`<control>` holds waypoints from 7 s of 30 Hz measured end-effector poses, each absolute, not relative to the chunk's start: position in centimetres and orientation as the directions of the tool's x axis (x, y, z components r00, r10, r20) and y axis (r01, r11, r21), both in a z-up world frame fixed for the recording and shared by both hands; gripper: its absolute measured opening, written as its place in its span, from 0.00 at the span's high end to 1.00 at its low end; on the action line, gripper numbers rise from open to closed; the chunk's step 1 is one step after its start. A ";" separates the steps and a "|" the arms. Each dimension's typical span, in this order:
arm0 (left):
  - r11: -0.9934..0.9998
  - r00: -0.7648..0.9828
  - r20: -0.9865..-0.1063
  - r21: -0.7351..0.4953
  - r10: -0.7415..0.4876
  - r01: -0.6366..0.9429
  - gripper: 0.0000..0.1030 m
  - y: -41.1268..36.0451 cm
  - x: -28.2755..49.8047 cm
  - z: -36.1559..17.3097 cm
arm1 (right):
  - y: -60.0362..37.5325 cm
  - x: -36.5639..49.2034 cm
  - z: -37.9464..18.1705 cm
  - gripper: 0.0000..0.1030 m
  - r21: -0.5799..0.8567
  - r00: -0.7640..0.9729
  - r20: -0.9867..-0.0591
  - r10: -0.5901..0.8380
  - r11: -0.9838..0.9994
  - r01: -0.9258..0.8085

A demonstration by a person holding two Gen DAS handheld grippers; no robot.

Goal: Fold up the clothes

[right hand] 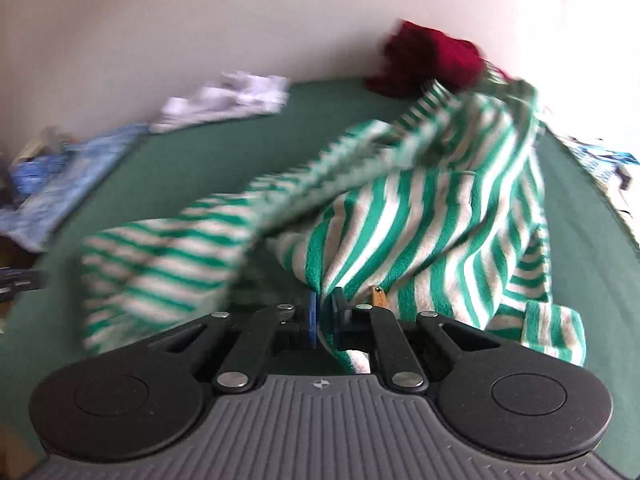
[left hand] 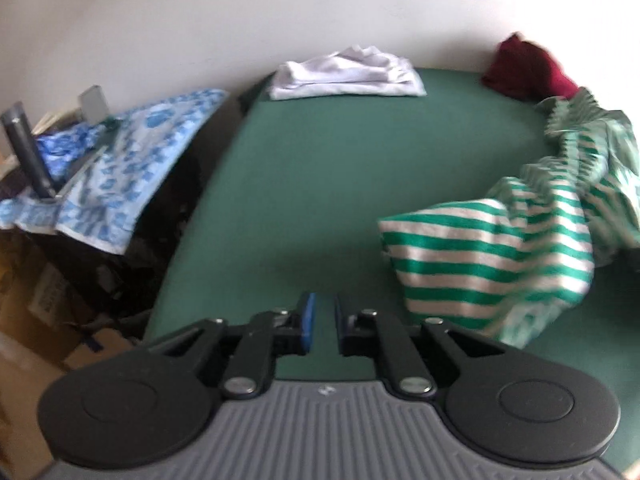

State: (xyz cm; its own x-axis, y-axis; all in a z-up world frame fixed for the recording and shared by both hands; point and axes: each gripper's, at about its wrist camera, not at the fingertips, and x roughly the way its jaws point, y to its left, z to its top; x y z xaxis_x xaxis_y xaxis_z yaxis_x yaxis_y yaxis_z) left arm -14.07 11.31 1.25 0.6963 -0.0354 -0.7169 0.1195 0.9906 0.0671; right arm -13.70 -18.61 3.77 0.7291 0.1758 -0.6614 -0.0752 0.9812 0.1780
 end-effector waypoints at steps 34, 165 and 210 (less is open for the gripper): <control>0.973 0.828 -0.512 0.097 0.228 -0.207 0.82 20.9 -16.4 12.8 | -14.5 -19.3 3.7 0.25 0.064 0.762 -0.623 0.178 0.982 -0.178; 0.999 0.681 -0.732 0.037 0.038 -0.016 0.68 21.0 -0.9 5.8 | -23.8 -15.9 1.8 0.26 0.427 0.650 -0.726 0.223 0.888 0.173; 0.946 0.737 -0.646 0.073 -0.197 0.316 0.82 9.6 -5.4 0.2 | -15.6 -11.5 0.4 0.92 0.503 0.737 -0.572 0.360 0.864 -0.031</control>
State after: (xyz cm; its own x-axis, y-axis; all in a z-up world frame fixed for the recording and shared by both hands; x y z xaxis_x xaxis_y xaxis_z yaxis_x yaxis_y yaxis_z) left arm -5.36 9.61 0.20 0.7375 -0.1966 -0.6462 0.3161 0.9459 0.0730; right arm -11.48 -15.58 0.42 0.7369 0.3599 -0.5723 -0.0314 0.8638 0.5028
